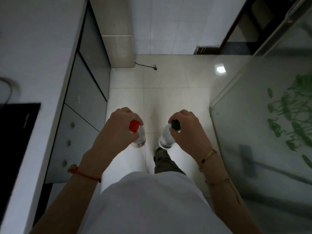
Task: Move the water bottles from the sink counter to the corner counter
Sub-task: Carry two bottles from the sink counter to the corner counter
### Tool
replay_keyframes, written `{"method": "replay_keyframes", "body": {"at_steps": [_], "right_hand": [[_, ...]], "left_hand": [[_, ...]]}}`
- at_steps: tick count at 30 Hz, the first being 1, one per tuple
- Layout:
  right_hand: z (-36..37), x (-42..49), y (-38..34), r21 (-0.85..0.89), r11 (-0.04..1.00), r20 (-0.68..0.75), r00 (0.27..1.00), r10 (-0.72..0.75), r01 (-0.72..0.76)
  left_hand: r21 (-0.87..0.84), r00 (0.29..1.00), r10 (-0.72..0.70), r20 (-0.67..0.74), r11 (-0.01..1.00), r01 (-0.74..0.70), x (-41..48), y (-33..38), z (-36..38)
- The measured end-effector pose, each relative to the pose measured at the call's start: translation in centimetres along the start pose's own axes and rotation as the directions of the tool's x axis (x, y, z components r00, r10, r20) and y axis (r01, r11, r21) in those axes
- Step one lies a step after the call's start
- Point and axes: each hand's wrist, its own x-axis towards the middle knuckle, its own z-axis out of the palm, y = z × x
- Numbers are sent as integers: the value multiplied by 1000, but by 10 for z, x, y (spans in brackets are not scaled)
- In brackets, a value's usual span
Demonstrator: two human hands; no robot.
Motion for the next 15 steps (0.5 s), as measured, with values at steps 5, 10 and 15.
{"method": "replay_keyframes", "body": {"at_steps": [5,10,15], "right_hand": [[-1,84,3,-18,995,51,994,-94,95],[-8,155,2,15,983,84,979,-185,185],[-18,255,-2,19,958,100,953,-286,285]], "left_hand": [[17,994,-71,-78,997,73,59,-16,-16],[9,984,-131,-123,991,133,110,-24,-34],[-34,956,-196,-217,981,193,184,-31,-60]]}}
